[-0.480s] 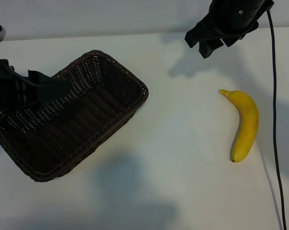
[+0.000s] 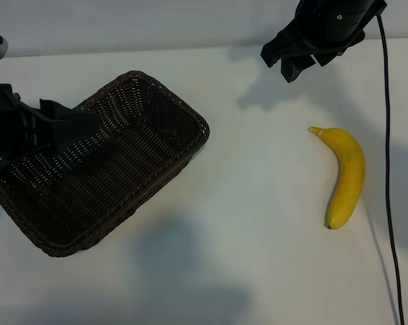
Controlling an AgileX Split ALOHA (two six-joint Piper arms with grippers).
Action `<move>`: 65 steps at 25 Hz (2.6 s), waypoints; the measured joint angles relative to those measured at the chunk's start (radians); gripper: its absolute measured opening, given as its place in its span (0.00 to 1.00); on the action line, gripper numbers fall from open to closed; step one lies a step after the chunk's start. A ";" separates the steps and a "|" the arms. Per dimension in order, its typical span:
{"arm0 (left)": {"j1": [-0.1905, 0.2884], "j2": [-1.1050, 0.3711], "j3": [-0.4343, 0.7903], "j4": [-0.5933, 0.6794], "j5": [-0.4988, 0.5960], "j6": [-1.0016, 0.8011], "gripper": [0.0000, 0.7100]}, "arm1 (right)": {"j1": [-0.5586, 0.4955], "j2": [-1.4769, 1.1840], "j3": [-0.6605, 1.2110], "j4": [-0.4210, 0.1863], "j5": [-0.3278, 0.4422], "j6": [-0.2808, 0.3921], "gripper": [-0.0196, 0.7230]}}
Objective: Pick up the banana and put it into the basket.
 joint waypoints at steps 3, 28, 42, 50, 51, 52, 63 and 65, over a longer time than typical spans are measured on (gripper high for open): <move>0.000 0.000 0.000 0.000 0.000 0.000 0.81 | 0.000 0.000 0.000 0.000 0.000 0.000 0.75; 0.000 -0.203 0.039 0.874 0.097 -1.132 0.81 | 0.000 0.000 0.000 -0.022 0.000 -0.014 0.75; 0.000 -0.208 0.447 0.898 -0.296 -1.366 0.81 | 0.000 0.000 0.000 -0.022 0.000 -0.023 0.75; 0.000 -0.044 0.462 0.900 -0.483 -1.386 0.81 | 0.000 0.000 0.000 -0.019 0.000 -0.023 0.75; 0.000 -0.013 0.461 0.900 -0.498 -1.386 0.81 | 0.000 0.000 0.000 -0.019 0.000 -0.023 0.75; 0.000 0.008 0.461 0.899 -0.514 -1.386 0.81 | 0.000 0.000 0.000 -0.016 0.000 -0.023 0.75; 0.000 0.142 0.462 0.850 -0.650 -1.404 0.25 | 0.000 0.000 0.000 -0.007 0.000 -0.023 0.75; 0.000 0.142 0.462 0.858 -0.664 -1.401 0.23 | 0.000 0.000 0.000 -0.004 0.000 -0.023 0.75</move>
